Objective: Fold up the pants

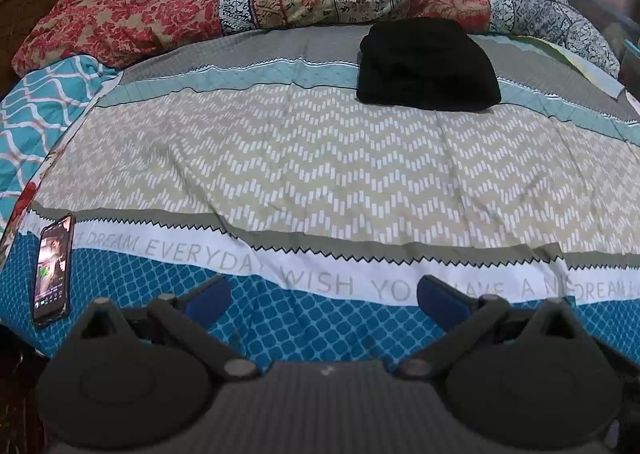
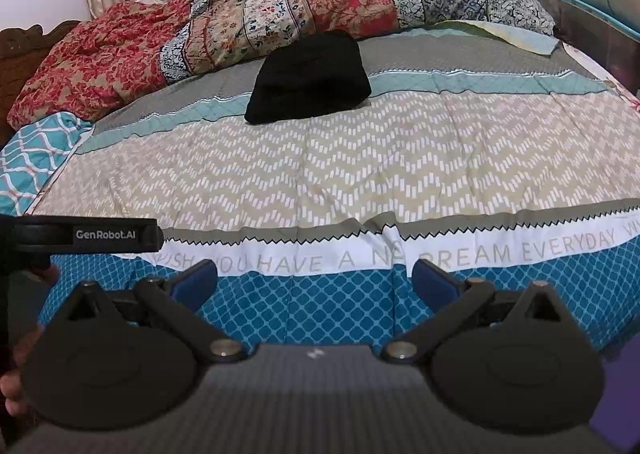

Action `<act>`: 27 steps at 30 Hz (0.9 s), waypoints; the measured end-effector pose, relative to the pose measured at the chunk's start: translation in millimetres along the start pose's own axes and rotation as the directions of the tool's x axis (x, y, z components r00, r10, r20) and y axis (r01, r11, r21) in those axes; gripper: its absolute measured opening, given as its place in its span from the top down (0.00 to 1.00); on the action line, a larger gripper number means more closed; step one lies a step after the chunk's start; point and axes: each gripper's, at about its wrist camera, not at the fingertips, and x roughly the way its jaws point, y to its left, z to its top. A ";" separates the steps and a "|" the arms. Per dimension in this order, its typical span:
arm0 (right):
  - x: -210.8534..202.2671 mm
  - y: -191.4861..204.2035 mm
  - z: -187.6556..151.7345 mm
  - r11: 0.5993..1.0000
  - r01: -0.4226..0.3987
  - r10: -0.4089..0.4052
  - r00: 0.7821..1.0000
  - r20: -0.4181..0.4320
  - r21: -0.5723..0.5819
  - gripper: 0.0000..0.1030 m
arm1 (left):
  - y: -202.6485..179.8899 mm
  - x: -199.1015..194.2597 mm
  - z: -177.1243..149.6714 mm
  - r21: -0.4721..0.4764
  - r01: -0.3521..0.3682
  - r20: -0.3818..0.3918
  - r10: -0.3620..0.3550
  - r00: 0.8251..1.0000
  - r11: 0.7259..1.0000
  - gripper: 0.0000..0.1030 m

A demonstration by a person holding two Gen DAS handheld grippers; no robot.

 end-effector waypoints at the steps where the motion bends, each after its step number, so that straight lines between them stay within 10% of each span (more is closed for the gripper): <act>1: 0.0 -0.7 0.3 1.000 0.000 0.000 1.000 0.000 0.004 0.00 | -0.6 0.3 -0.2 0.003 -0.003 0.000 0.003 1.000 1.000 0.00; 27: -5.5 -5.6 2.6 0.999 -0.010 0.009 1.000 0.027 0.039 0.00 | -10.4 -0.3 -4.1 0.088 -0.058 0.034 0.055 0.998 0.994 0.00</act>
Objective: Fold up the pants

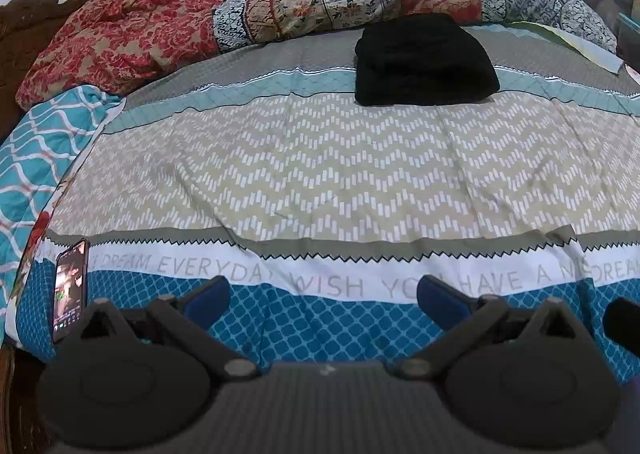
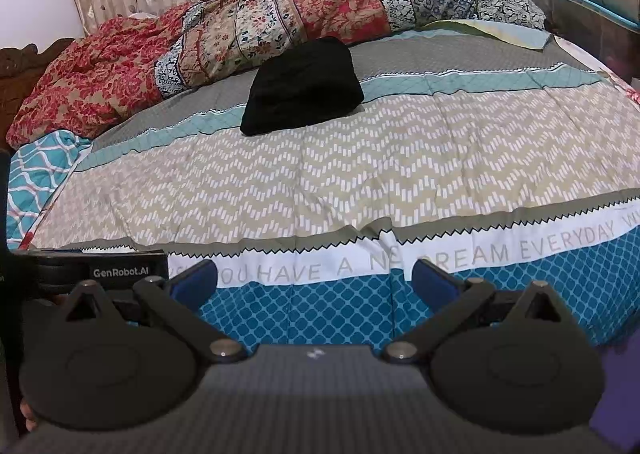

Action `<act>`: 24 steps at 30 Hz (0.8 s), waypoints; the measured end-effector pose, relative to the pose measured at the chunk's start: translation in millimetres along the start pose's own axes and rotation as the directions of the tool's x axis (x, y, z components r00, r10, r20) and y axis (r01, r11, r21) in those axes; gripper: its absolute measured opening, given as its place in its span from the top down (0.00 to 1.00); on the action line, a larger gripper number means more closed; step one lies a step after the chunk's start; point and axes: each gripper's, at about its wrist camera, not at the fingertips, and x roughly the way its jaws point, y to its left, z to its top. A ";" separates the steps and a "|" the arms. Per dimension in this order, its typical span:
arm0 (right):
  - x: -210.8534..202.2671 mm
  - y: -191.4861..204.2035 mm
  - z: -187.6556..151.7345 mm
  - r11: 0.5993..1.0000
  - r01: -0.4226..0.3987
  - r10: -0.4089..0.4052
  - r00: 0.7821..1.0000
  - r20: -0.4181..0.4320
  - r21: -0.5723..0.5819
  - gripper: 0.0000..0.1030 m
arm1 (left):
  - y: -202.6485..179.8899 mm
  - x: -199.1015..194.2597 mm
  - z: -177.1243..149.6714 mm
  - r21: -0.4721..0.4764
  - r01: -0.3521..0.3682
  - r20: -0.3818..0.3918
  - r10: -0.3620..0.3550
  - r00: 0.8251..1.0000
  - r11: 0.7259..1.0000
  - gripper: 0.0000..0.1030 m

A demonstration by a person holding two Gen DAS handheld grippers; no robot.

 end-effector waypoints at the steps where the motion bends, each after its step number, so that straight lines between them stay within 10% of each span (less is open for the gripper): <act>1: -0.3 -0.5 0.3 1.000 -0.001 0.001 1.000 0.001 0.001 0.00 | -0.6 -0.1 -0.2 0.003 0.001 -0.001 -0.001 1.000 1.000 0.00; 24: 1.3 -1.9 0.0 1.000 -0.006 0.006 1.000 -0.011 0.004 0.00 | -3.5 1.9 -0.5 0.013 0.009 -0.018 -0.009 1.000 1.000 0.00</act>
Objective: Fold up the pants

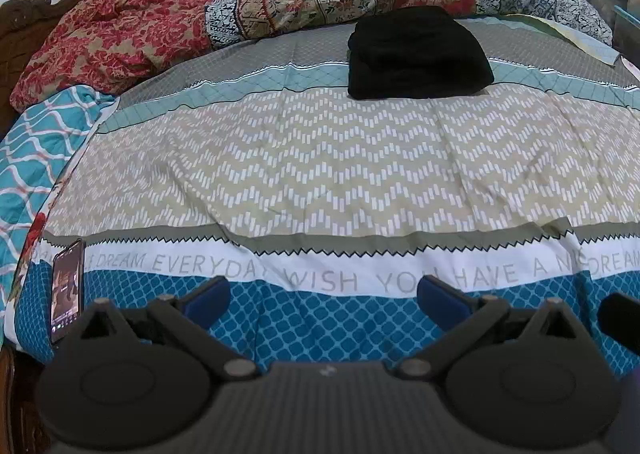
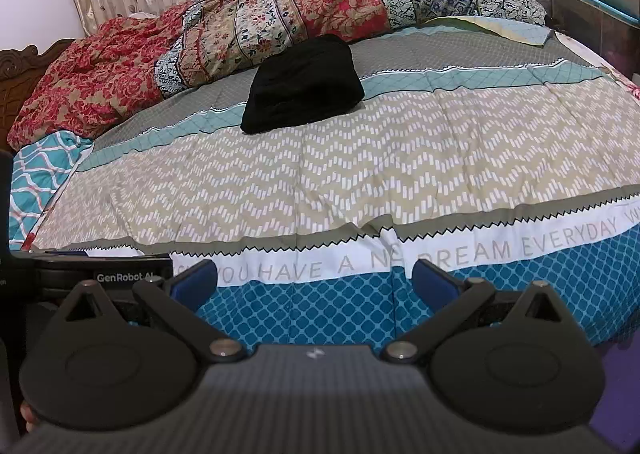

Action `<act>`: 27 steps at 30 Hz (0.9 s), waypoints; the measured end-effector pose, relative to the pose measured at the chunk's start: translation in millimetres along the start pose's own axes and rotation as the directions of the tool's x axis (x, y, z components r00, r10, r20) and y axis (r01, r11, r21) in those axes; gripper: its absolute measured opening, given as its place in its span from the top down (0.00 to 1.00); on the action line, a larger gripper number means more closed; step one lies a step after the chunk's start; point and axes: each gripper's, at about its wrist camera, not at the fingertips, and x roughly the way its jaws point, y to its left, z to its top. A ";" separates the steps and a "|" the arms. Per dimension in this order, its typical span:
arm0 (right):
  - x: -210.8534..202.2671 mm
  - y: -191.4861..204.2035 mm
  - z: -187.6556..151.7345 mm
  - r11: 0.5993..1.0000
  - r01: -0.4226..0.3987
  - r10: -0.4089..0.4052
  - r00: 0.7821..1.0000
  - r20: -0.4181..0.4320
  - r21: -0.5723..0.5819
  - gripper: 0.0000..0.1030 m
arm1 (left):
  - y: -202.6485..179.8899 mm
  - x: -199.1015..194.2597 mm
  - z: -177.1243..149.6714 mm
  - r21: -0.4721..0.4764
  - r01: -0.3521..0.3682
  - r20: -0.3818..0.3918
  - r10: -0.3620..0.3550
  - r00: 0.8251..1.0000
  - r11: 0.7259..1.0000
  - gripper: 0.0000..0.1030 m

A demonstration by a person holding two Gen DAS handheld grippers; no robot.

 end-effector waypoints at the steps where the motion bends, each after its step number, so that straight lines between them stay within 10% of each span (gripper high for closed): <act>1: 0.0 -0.1 0.0 1.000 0.000 0.000 1.000 0.000 0.000 0.00 | 0.0 -0.1 0.0 0.000 0.000 0.000 0.000 1.000 1.000 0.00; 27: 3.3 -2.6 0.2 1.000 -0.005 0.005 1.000 -0.009 0.012 0.00 | -1.3 6.0 -0.7 0.004 0.001 -0.024 -0.001 1.000 1.000 0.00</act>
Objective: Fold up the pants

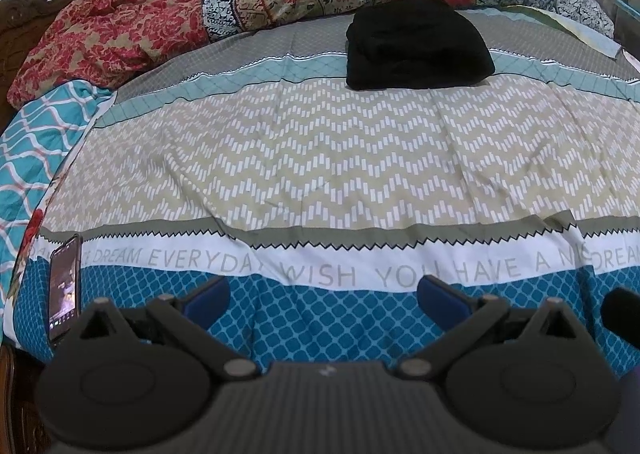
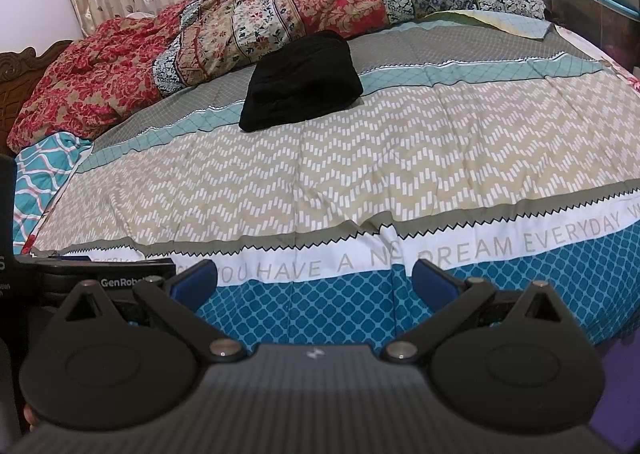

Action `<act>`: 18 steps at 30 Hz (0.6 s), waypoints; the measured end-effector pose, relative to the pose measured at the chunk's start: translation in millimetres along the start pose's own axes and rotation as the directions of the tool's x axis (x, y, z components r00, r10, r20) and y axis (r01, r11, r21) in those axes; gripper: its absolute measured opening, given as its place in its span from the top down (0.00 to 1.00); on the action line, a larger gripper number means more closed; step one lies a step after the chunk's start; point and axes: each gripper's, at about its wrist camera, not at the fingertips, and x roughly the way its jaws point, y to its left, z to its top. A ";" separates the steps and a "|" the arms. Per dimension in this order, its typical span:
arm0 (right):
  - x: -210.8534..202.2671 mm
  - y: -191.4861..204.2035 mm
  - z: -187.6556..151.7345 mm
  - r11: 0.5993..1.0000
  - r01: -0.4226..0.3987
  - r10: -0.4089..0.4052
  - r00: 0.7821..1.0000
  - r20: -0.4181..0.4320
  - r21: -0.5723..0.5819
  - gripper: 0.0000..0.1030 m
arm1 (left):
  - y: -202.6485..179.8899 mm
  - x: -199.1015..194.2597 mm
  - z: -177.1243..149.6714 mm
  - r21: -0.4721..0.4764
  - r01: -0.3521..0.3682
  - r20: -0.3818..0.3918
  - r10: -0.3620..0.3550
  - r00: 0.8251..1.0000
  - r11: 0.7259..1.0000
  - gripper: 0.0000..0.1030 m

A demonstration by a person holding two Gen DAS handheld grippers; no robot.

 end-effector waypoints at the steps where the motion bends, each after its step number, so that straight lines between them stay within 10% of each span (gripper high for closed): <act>1: 0.0 0.0 0.0 1.000 0.000 0.000 1.000 0.000 0.000 0.00 | -0.1 0.0 0.6 0.000 0.000 -0.001 0.000 1.000 1.000 0.00; 18: 2.2 -0.8 -1.2 1.000 -0.001 0.001 1.000 -0.004 0.003 0.00 | -0.6 1.5 -0.6 0.006 0.030 -0.011 -0.030 0.999 1.000 0.00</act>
